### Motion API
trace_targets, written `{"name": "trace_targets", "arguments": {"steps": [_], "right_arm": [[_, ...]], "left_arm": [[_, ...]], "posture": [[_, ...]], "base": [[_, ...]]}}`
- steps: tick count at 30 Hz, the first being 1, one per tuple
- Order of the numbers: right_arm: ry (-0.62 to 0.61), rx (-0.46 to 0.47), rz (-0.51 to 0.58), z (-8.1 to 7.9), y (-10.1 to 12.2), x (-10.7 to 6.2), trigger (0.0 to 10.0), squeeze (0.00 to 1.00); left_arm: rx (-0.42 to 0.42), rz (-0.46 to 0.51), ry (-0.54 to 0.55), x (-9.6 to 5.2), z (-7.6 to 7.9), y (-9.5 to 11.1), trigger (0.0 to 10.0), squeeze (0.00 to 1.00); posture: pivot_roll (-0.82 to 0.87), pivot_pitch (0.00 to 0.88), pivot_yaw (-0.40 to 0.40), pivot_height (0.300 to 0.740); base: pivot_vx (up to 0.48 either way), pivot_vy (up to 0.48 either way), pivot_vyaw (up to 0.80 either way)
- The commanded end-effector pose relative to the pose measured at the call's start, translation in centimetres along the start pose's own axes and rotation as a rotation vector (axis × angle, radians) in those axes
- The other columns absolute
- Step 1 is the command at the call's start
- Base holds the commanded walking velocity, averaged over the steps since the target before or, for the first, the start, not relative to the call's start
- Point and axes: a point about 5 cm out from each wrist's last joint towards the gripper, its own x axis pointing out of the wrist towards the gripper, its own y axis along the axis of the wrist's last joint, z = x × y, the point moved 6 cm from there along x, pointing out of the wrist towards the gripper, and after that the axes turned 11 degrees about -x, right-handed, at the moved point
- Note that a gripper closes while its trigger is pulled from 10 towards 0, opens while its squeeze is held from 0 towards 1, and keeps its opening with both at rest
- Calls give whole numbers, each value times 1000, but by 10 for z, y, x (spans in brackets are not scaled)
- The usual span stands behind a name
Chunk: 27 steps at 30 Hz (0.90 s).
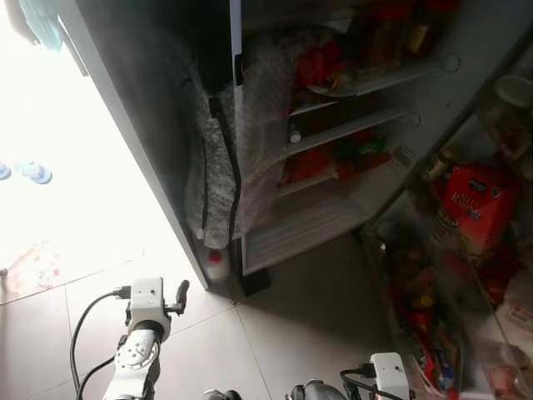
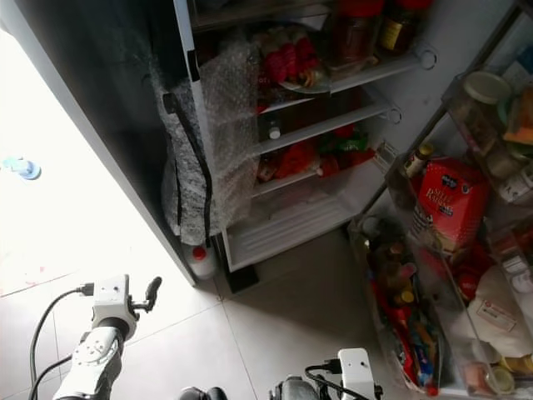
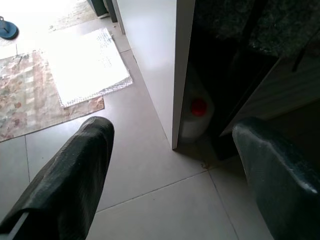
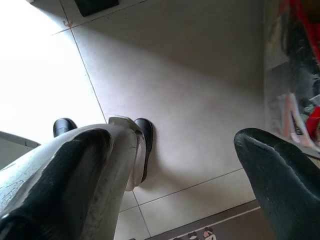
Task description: Restocking fridge
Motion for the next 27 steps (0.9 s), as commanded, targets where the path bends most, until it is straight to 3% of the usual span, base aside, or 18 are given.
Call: {"name": "trace_targets", "arguments": {"steps": [1,17,27], "right_arm": [[5,14,-39,-2,-15,-4,10000,0],[11,19,-37,-3,-15,-4,10000,0],[-21,45,-46,-2,-18,-4,10000,0]], "left_arm": [[0,-40,10,-4,-3,-12,10000,0],[-1,-38,8,-4,-4,-13,10000,0],[44,-117,-28,-3,-3,-26,10000,0]], "posture": [[-129,209,-25,740],[-131,198,-23,740],[-140,174,-14,740]], "base": [[0,480,0],[0,480,0],[0,50,0]]}}
